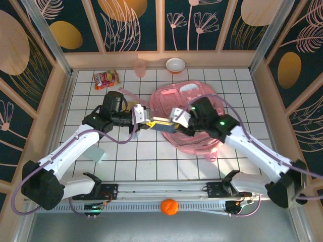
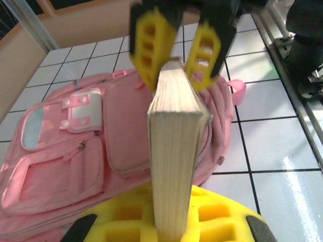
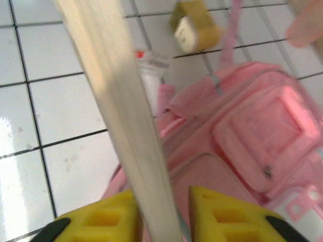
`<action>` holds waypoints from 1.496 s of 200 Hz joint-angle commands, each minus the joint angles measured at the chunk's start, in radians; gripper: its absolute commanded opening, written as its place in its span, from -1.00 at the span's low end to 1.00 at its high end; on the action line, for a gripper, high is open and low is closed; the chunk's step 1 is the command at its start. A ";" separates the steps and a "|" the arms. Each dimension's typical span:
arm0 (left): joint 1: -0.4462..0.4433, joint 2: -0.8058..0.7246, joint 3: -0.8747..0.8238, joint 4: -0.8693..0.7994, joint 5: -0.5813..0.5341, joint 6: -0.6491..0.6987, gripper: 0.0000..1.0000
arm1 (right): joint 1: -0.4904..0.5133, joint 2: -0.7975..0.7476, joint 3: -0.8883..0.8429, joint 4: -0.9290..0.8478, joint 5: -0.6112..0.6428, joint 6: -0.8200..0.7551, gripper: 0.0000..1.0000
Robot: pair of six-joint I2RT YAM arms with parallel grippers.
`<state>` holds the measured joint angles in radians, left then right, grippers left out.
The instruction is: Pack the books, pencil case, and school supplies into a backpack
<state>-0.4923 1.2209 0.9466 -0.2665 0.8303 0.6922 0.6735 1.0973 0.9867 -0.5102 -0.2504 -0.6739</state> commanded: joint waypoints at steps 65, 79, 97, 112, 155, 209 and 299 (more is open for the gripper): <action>0.045 -0.013 -0.057 0.476 0.353 -0.430 -1.00 | -0.273 -0.471 -0.473 0.667 -0.438 0.568 0.46; 0.045 -0.007 -0.044 0.490 0.382 -0.445 -1.00 | -0.296 -0.470 -0.496 0.744 -0.536 0.625 0.46; 0.045 -0.001 -0.033 0.528 0.395 -0.479 -1.00 | -0.314 -0.454 -0.511 0.809 -0.647 0.675 0.42; 0.044 0.004 -0.029 0.573 0.395 -0.518 -1.00 | -0.333 -0.443 -0.518 0.850 -0.720 0.709 0.29; 0.039 0.029 -0.049 0.830 0.376 -0.737 -1.00 | -0.373 -0.423 -0.532 0.867 -0.773 0.752 -0.65; -0.005 0.067 0.011 0.619 0.006 -0.606 0.41 | -0.549 -0.386 -0.459 0.804 -0.651 0.933 -1.00; -0.375 0.400 0.230 0.332 -0.543 -0.214 0.74 | -1.022 -0.327 -0.234 0.207 -0.217 1.244 -1.00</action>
<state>-0.7792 1.5311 1.1034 0.1692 0.4423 0.3382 -0.3164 0.7692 0.6773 -0.1204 -0.5869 0.5198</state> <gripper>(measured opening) 0.858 0.098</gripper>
